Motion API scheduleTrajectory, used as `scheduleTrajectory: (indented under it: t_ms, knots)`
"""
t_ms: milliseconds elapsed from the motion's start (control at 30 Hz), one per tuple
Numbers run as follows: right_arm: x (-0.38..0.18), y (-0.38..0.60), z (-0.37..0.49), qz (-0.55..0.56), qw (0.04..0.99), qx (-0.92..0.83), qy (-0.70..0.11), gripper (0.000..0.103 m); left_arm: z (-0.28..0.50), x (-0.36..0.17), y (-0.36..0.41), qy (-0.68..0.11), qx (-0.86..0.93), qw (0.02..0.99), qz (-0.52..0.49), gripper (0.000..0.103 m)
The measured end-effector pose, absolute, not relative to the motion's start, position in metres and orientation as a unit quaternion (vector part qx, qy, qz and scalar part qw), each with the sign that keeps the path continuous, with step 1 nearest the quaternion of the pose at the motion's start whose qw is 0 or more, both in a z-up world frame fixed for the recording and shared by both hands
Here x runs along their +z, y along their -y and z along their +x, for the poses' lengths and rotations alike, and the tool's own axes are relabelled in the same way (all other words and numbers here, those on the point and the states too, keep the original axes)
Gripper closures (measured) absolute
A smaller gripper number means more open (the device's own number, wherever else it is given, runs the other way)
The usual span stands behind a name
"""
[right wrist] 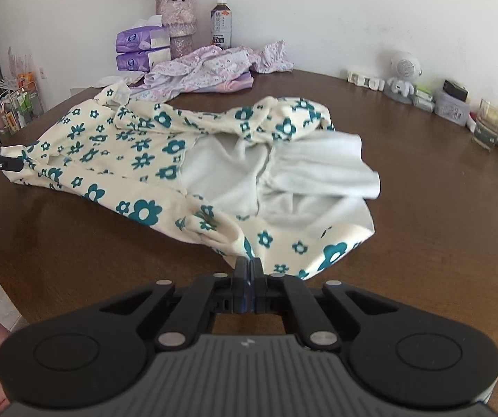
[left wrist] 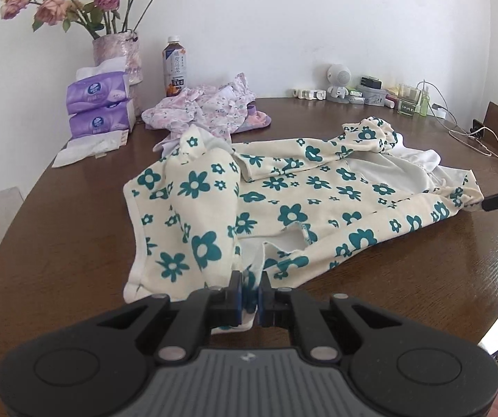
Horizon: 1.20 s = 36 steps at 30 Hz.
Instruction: Fold clothes
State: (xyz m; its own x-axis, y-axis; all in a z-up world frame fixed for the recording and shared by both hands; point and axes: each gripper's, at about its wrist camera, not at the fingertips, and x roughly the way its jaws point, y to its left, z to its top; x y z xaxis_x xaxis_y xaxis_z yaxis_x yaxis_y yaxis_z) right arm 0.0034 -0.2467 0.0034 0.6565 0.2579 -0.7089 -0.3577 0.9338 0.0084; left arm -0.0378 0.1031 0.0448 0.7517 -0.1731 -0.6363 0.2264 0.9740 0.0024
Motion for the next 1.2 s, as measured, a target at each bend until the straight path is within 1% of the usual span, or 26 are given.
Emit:
scheduleTrajectory:
  t_ms: [233, 300, 400, 467, 500, 533, 567, 600, 633, 667, 800, 833, 867, 900, 933, 967, 1033, 1200]
  knots:
    - [-0.006, 0.245, -0.009, -0.060, 0.911, 0.164, -0.375, 0.102, -0.052, 0.043, -0.102, -0.335, -0.110, 0.934, 0.048, 0.096]
    - [-0.006, 0.244, -0.012, -0.061, 0.911, 0.163, -0.374, 0.102, -0.055, 0.044, -0.102, -0.334, -0.111, 0.935, 0.048, 0.094]
    - [-0.001, 0.248, -0.017, -0.054, 0.915, 0.162, -0.365, 0.101, -0.057, 0.047, -0.098, -0.329, -0.117, 0.935, 0.057, 0.087]
    - [0.004, 0.252, -0.019, -0.043, 0.921, 0.162, -0.352, 0.097, -0.055, 0.051, -0.092, -0.323, -0.125, 0.935, 0.070, 0.078]
    - [0.008, 0.253, -0.020, -0.037, 0.924, 0.164, -0.344, 0.096, -0.054, 0.053, -0.089, -0.320, -0.129, 0.935, 0.077, 0.077]
    - [0.012, 0.254, -0.020, -0.030, 0.926, 0.167, -0.337, 0.093, -0.054, 0.054, -0.085, -0.317, -0.133, 0.935, 0.084, 0.075]
    - [0.014, 0.253, -0.019, -0.029, 0.927, 0.169, -0.332, 0.085, -0.053, 0.056, -0.082, -0.314, -0.137, 0.935, 0.091, 0.073]
    - [0.016, 0.252, -0.018, -0.029, 0.929, 0.171, -0.328, 0.079, -0.052, 0.057, -0.078, -0.312, -0.141, 0.934, 0.099, 0.073]
    - [0.015, 0.249, -0.015, -0.032, 0.928, 0.174, -0.328, 0.065, -0.048, 0.056, -0.074, -0.315, -0.145, 0.932, 0.108, 0.073]
    - [0.014, 0.246, -0.013, -0.036, 0.927, 0.178, -0.328, 0.062, -0.044, 0.054, -0.070, -0.319, -0.148, 0.929, 0.117, 0.072]
    - [0.004, 0.234, -0.002, -0.051, 0.921, 0.189, -0.337, 0.062, -0.030, 0.041, -0.060, -0.338, -0.146, 0.917, 0.153, 0.073]
    - [0.001, 0.232, 0.001, -0.057, 0.919, 0.189, -0.340, 0.062, -0.028, 0.038, -0.058, -0.343, -0.149, 0.913, 0.160, 0.078]
    - [-0.003, 0.231, 0.003, -0.061, 0.918, 0.188, -0.345, 0.063, -0.026, 0.036, -0.058, -0.349, -0.152, 0.909, 0.167, 0.095]
    - [-0.006, 0.231, 0.005, -0.063, 0.915, 0.187, -0.351, 0.065, -0.025, 0.034, -0.057, -0.356, -0.156, 0.905, 0.173, 0.100]
    - [-0.009, 0.231, 0.007, -0.063, 0.913, 0.188, -0.356, 0.077, -0.026, 0.033, -0.057, -0.360, -0.161, 0.902, 0.177, 0.100]
    - [-0.009, 0.233, 0.006, -0.061, 0.912, 0.190, -0.358, 0.095, -0.027, 0.032, -0.057, -0.362, -0.167, 0.899, 0.181, 0.100]
    - [-0.006, 0.236, 0.003, -0.056, 0.910, 0.193, -0.362, 0.098, -0.030, 0.033, -0.058, -0.364, -0.177, 0.895, 0.187, 0.100]
    - [0.005, 0.242, -0.007, -0.051, 0.907, 0.204, -0.365, 0.099, -0.037, 0.036, -0.060, -0.374, -0.201, 0.883, 0.200, 0.100]
